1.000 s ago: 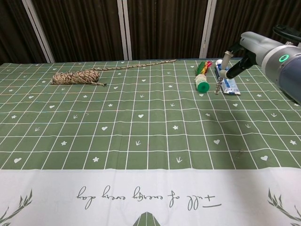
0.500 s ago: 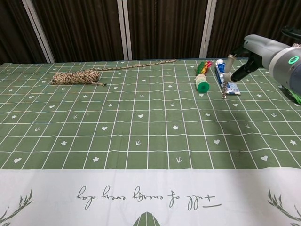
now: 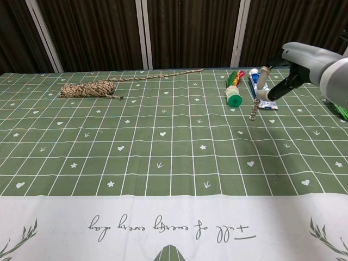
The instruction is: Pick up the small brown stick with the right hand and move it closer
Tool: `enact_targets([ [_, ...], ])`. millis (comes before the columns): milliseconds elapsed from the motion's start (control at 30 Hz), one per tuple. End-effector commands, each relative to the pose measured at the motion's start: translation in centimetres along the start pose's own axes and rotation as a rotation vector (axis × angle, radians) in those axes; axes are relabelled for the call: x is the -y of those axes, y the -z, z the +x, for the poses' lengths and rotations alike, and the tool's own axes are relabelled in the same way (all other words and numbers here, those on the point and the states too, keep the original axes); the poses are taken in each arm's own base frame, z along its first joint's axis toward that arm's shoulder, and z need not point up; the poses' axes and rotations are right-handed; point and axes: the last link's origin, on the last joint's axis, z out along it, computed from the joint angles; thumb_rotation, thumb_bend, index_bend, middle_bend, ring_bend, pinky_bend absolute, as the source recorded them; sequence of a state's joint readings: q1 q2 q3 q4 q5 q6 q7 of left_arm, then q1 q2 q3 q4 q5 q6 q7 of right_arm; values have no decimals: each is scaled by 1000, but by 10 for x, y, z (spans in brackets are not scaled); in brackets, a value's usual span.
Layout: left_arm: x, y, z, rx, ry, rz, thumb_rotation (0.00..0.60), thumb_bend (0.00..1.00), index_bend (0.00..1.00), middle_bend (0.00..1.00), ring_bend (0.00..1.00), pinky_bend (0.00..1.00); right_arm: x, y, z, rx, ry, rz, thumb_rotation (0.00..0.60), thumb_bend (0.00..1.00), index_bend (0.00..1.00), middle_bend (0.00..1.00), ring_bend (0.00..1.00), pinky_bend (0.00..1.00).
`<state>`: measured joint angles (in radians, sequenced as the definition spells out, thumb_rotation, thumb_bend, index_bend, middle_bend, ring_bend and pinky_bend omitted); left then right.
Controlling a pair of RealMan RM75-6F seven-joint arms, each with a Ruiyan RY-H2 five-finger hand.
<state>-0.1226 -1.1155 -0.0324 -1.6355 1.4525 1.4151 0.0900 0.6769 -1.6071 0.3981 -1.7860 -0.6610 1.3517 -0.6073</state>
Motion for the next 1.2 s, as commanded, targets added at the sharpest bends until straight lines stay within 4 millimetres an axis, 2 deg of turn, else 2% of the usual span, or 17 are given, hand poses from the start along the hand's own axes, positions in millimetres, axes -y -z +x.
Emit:
enact_targets([
  [33, 0, 0, 0, -1, -1, -1, 600, 154, 0, 0, 0, 0, -3, 15, 3, 6, -2, 13, 600, 326, 635, 163, 0, 0],
  [467, -1, 1, 0, -10, -3, -4, 600, 154, 0, 0, 0, 0, -7, 55, 4, 46, -14, 34, 600, 326, 635, 163, 0, 0],
  [733, -1, 1, 0, -13, -1, -7, 600, 155, 0, 0, 0, 0, -16, 68, -3, 75, -26, 7, 600, 326, 635, 163, 0, 0],
  [1200, -1, 1, 0, -12, 1, -8, 600, 155, 0, 0, 0, 0, -24, 77, -19, 122, -33, -21, 600, 327, 635, 163, 0, 0],
])
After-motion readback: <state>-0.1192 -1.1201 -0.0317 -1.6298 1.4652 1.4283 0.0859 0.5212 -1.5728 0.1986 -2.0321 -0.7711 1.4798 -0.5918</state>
